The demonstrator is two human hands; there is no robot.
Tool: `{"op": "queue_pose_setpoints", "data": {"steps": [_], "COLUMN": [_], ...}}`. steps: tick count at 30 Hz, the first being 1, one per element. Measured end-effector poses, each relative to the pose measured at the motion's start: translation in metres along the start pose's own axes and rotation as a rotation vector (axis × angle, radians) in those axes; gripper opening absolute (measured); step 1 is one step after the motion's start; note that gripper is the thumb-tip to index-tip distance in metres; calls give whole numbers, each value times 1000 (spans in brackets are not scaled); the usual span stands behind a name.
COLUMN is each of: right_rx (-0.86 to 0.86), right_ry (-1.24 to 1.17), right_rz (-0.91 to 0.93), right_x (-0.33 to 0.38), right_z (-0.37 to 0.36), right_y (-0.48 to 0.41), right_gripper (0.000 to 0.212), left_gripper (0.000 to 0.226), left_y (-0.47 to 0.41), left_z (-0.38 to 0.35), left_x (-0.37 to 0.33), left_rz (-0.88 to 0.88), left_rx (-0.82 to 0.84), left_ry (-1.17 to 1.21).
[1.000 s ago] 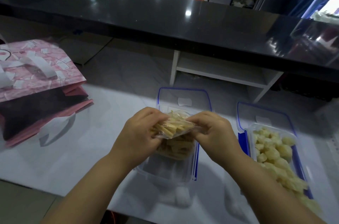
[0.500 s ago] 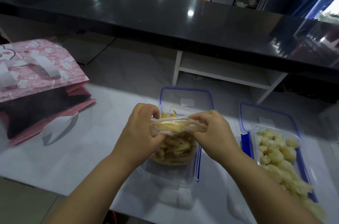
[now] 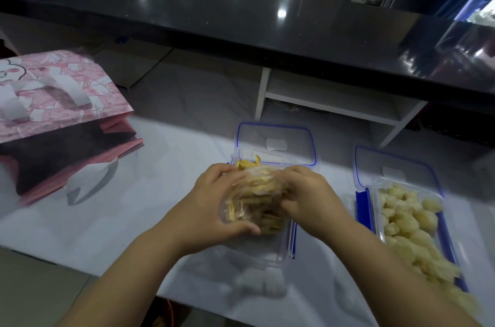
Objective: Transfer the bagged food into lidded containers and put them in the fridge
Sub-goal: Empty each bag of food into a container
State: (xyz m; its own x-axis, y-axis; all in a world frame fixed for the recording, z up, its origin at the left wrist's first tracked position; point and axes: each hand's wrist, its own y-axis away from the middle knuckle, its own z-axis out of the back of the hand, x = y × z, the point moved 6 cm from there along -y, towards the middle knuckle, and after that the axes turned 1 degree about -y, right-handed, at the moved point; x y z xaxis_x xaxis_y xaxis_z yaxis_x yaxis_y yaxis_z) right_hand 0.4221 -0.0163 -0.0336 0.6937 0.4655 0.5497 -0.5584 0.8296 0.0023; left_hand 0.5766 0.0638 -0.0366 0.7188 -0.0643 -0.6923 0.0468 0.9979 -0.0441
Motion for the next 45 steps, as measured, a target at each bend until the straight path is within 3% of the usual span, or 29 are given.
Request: {"op": "queue_pose_setpoints", "data": {"steps": [4, 8, 13, 16, 19, 24, 27, 30, 33, 36, 40, 45], "right_rx": [2, 13, -31, -145, -241, -119, -145, 59, 190, 167, 42, -84], "right_ry": [-232, -361, -320, -328, -314, -268, -274, -189, -48, 66, 81, 15], "right_rz": [-111, -149, -110, -34, 74, -10, 32, 38, 66, 50, 81, 140], "right_x": [-6, -7, -9, -5, 2, -7, -5, -5, -4, -6, -8, -6], "right_z": [13, 18, 20, 33, 44, 30, 31, 16, -2, -12, -9, 4], "right_y": [-9, -16, -17, -11, -8, -12, -9, -2, 5, 6, 4, 4], "right_gripper": [30, 31, 37, 33, 29, 21, 30, 56, 87, 97, 77, 38], "left_gripper": [95, 78, 44, 31, 27, 32, 32, 35, 44, 63, 81, 59], "left_y": [-1, -15, -26, -25, -24, -31, -29, -27, -24, -17, -13, -14], "left_z": [-1, -1, 9, 19, 30, 19, 14, 11, 4, -3, -8, 0], "left_x": [-2, 3, -5, -15, -25, -18, -12, -7, -6, -3, -2, -3], "left_rz": [-50, -32, -104, -183, -208, -101, -115, -79, -20, 15, 51, -77], "left_rx": [-11, -98, -233, -306, -375, -251, -273, -276, -166, -46, -8, -156], "left_ry": [-14, -82, -143, -158, -163, -175, -141, -160, -161, -178, -232, -166]}}
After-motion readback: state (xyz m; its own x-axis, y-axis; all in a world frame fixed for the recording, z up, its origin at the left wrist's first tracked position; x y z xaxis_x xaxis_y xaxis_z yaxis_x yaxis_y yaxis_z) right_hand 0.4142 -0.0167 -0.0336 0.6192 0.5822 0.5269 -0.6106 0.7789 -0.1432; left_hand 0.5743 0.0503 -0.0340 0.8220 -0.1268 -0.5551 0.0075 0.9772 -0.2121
